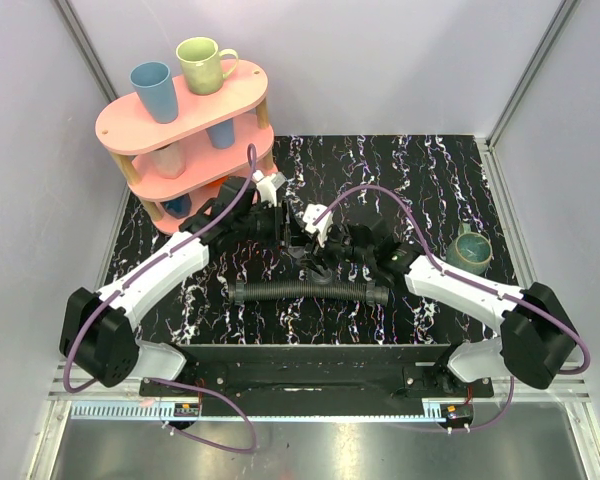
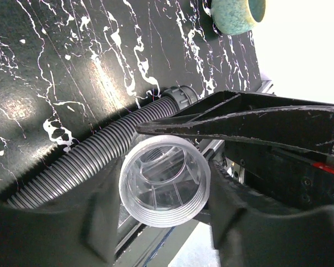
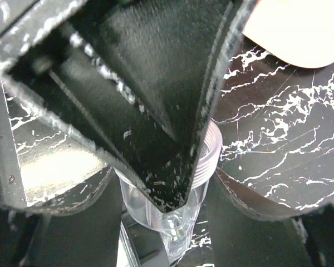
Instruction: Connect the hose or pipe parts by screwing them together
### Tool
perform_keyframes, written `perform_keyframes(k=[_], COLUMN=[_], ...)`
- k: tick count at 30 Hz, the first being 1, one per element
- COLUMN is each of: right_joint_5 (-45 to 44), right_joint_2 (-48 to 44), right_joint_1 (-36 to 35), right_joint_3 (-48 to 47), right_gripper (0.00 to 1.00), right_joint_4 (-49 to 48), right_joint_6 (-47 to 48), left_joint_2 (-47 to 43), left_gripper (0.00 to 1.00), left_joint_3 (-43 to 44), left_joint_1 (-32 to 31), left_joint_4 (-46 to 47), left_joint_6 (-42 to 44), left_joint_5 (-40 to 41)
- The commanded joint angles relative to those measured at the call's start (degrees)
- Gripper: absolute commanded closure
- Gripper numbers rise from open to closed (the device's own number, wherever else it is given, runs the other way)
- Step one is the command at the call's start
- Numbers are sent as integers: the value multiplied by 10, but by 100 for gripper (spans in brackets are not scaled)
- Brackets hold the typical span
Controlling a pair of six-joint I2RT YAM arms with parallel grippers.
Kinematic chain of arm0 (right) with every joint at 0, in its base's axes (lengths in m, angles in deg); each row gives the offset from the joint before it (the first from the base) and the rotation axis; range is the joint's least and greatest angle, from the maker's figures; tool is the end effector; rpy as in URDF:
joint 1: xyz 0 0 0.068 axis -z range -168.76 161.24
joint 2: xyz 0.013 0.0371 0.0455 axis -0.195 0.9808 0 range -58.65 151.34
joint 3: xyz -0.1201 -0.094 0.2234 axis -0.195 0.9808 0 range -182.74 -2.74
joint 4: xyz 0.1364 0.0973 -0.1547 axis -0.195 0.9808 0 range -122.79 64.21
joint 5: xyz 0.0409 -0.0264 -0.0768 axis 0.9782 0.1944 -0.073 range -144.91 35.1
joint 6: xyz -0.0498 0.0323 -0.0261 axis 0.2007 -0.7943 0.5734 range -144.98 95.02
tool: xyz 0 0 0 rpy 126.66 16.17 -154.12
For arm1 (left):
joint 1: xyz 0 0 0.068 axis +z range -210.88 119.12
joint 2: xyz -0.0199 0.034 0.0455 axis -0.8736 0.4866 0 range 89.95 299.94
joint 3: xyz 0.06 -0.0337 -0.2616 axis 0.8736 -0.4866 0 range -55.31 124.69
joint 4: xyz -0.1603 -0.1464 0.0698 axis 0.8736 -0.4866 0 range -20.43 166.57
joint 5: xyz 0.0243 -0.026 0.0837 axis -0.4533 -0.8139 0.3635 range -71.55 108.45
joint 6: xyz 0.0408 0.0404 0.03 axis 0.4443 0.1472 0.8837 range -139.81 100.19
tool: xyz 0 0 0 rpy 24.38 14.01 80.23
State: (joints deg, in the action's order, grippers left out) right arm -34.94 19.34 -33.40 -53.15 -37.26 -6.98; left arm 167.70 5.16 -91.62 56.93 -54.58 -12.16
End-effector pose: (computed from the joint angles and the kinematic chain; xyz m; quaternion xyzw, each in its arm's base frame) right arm 0.1944 0.2163 0.2780 -0.5088 0.6524 0.2658 0.4949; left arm 0.2240 -0.1631 0.2938 0.0875 0.8666 -0.4317 0.2346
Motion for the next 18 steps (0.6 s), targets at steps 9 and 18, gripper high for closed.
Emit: perform_keyframes(k=[9, 18], right_joint_5=[-17, -9], right_joint_2=[-10, -18], right_joint_1=[-4, -4], right_joint_3=[25, 41], right_gripper=[46, 67], right_joint_4=[-56, -73], right_joint_6=[-22, -36], left_joint_2=[9, -3], left_gripper=[100, 86], left_joint_3=[27, 58], left_joint_1=[4, 4], left_joint_4=[-43, -66], left_joint_6=[13, 14], left_joint_5=[24, 39])
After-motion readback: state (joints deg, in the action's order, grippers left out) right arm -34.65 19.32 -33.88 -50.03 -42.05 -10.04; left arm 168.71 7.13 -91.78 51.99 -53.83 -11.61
